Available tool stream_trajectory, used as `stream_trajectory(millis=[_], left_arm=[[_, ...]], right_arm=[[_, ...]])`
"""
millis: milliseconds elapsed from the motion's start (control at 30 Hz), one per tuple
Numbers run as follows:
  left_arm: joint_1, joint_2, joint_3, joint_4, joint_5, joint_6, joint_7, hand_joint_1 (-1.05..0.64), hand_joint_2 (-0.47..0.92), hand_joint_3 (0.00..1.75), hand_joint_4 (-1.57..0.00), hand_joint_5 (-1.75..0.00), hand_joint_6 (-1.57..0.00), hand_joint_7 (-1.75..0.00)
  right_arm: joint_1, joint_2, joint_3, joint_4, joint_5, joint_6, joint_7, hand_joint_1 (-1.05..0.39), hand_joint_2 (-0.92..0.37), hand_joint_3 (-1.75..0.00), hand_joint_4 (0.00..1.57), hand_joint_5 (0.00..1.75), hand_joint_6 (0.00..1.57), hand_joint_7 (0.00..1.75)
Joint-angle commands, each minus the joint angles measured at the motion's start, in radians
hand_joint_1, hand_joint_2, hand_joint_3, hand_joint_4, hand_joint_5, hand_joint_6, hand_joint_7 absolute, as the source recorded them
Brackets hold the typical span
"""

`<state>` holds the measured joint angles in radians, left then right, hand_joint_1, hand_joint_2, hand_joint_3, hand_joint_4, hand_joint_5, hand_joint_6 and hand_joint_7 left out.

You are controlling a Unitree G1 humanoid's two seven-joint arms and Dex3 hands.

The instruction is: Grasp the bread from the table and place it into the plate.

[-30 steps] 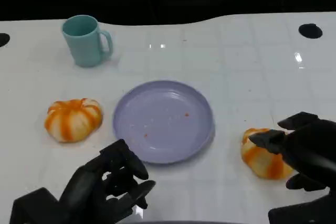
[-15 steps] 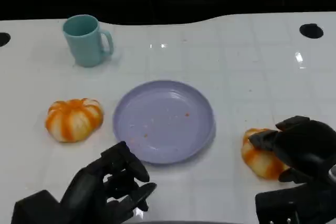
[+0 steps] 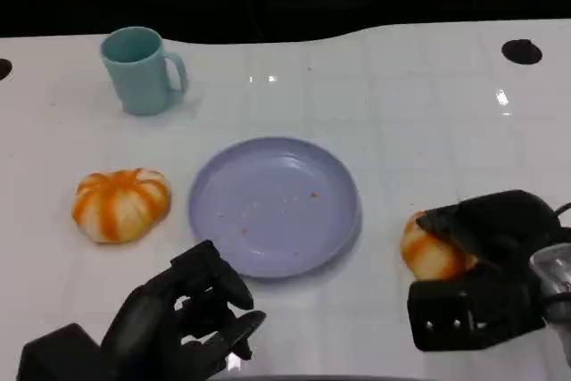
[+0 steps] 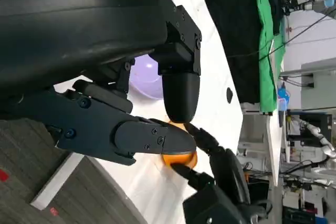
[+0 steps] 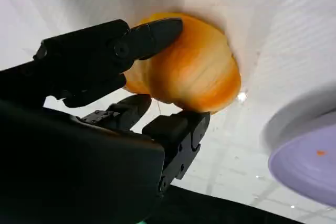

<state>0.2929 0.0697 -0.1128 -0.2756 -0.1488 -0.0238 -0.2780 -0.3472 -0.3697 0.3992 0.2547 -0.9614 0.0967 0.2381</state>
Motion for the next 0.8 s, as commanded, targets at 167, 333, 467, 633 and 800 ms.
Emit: stream_trajectory(millis=[167,333,467,633,800], left_arm=[[0.009,0.011,0.007,-0.019,0.001,-0.004,0.005,-0.56,0.92,0.24,-0.65,-1.75,-0.45,-1.71],[0.007,0.011,0.008,-0.018,0.001,-0.001,0.005,-0.57,0.92,0.24,-0.64,-1.75,-0.45,-1.7],[0.007,0.011,0.008,-0.018,0.003,-0.002,0.006,-0.57,0.92,0.24,-0.64,-1.75,-0.45,-1.69],[0.007,0.012,0.008,-0.018,0.005,0.0,0.008,-0.55,0.92,0.24,-0.64,-1.75,-0.46,-1.68],[0.009,0.013,0.009,-0.018,0.001,0.002,0.004,-0.55,0.92,0.24,-0.64,-1.75,-0.46,-1.67]], right_arm=[[-0.075,0.039,-0.006,0.202,0.089,-0.037,-0.186,-0.23,-0.9,0.0,0.9,1.01,1.16,0.15],[-0.119,0.041,0.013,0.326,0.106,-0.101,-0.319,-0.23,-0.92,-0.23,0.78,1.69,0.92,0.91],[-0.138,0.046,0.015,0.396,0.123,-0.16,-0.437,-0.21,-0.91,-0.25,0.82,1.74,0.74,1.47],[-0.15,0.05,0.015,0.453,0.147,-0.23,-0.555,-0.19,-0.83,-0.33,0.9,1.75,0.68,1.74],[-0.148,0.057,0.002,0.466,0.175,-0.257,-0.627,-0.16,-0.55,-0.86,0.89,1.75,0.67,1.75]])
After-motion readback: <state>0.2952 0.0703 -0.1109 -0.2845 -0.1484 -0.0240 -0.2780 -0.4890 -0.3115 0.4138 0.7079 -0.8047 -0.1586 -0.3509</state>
